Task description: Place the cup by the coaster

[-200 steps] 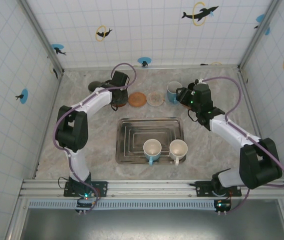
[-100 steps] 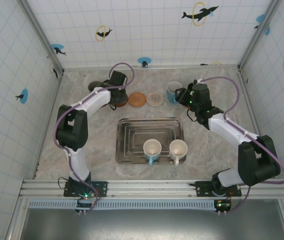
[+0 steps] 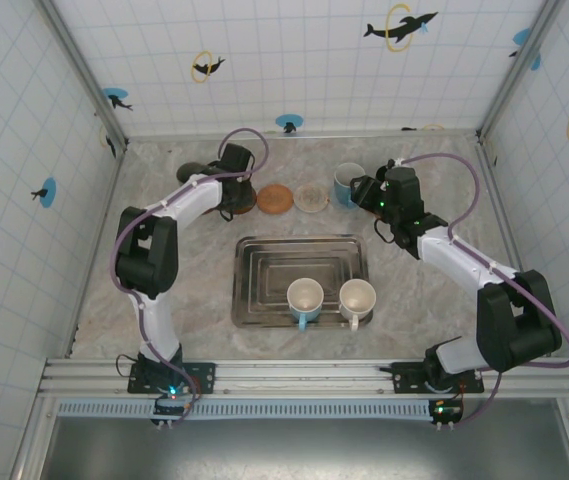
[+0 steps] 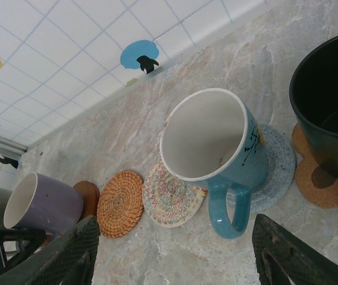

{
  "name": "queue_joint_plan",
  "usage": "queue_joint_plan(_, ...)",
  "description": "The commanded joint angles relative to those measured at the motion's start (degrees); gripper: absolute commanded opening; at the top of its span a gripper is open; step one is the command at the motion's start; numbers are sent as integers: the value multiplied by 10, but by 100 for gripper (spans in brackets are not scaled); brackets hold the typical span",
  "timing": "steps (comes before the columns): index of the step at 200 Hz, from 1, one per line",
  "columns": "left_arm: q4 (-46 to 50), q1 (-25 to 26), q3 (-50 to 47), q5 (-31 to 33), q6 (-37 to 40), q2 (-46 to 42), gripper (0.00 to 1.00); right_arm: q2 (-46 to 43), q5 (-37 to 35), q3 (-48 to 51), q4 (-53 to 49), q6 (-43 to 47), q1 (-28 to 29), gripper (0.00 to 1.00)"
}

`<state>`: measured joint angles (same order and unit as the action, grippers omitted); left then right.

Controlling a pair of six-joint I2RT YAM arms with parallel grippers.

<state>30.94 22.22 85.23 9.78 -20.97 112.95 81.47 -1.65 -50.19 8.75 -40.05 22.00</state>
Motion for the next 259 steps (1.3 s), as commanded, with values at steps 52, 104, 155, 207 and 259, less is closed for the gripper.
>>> queue_joint_plan(52,-34,-6,2,3,-3,6,0,6,2,-27,6,0,-4,70)
queue_joint_plan(104,-33,-7,-2,5,-4,8,0,8,2,-27,5,1,-4,70)
queue_joint_plan(155,-31,-7,-6,6,-6,9,0,11,4,-30,3,0,-4,70)
queue_joint_plan(207,-32,-7,-18,7,-6,7,0,11,4,-31,3,0,-4,70)
queue_joint_plan(259,-30,-7,-24,5,-10,3,0,7,6,-30,4,-2,-5,70)
